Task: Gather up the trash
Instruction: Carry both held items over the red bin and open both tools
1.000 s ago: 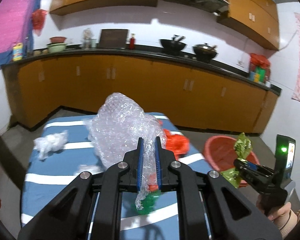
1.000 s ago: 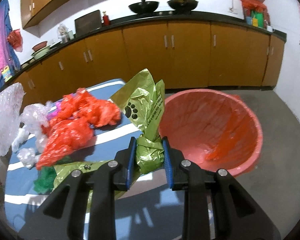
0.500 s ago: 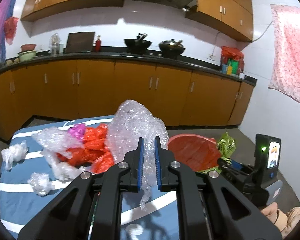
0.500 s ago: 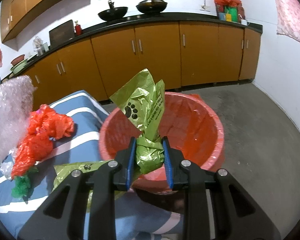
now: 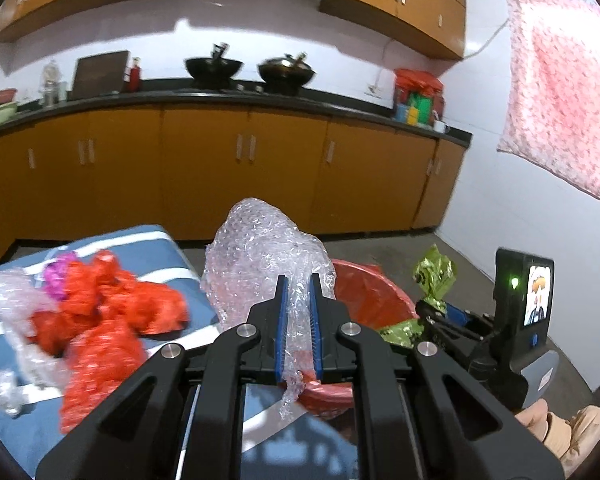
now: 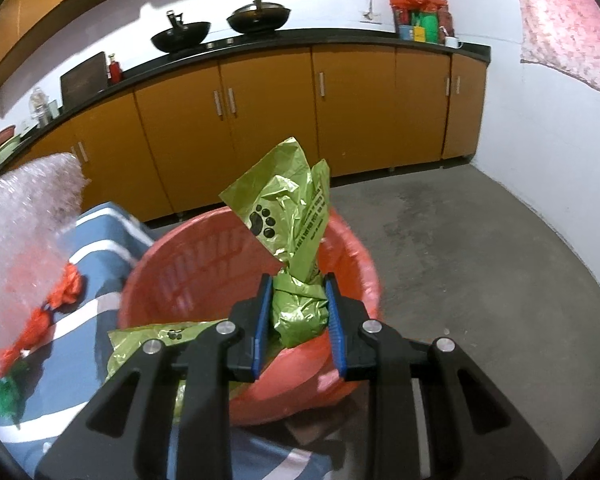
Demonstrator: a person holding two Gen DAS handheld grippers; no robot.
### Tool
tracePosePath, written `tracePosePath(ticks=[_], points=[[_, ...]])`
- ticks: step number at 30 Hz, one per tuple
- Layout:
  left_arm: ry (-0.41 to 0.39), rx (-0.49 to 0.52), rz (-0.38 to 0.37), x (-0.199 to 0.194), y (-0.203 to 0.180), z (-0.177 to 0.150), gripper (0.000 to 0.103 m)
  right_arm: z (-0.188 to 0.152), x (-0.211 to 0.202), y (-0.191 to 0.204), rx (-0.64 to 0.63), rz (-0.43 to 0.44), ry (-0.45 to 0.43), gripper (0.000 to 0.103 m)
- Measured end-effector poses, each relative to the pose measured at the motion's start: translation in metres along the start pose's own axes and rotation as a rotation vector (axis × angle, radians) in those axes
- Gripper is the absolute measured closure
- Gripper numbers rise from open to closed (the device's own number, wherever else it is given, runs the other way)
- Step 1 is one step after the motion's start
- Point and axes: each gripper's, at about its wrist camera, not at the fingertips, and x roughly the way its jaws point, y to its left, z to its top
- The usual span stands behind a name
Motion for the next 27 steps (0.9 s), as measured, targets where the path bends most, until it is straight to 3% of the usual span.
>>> tracePosePath(ticks=[9, 18, 19, 23, 27], points=[[0.086, 0.028, -0.058, 0.064, -0.027, -0.014, 0.093, 0.016, 0.035, -0.021, 0.011, -0.035, 0.006, 0.077], [0.148, 0.034, -0.076, 0.094, -0.028, -0.020, 0.092, 0.022, 0.061, -0.014, -0.016, -0.003, 0.017, 0.072], [0.155, 0.024, -0.077, 0.096, -0.024, -0.021, 0.089, 0.022, 0.060, -0.015, -0.014, 0.003, 0.014, 0.070], [0.152, 0.003, -0.050, 0.093, -0.013, -0.020, 0.056, 0.023, 0.054, -0.020, -0.006, 0.023, 0.000, 0.055], [0.144, -0.020, -0.026, 0.084, -0.004, -0.016, 0.055, 0.023, 0.045, -0.018, -0.015, 0.030, -0.005, 0.053]])
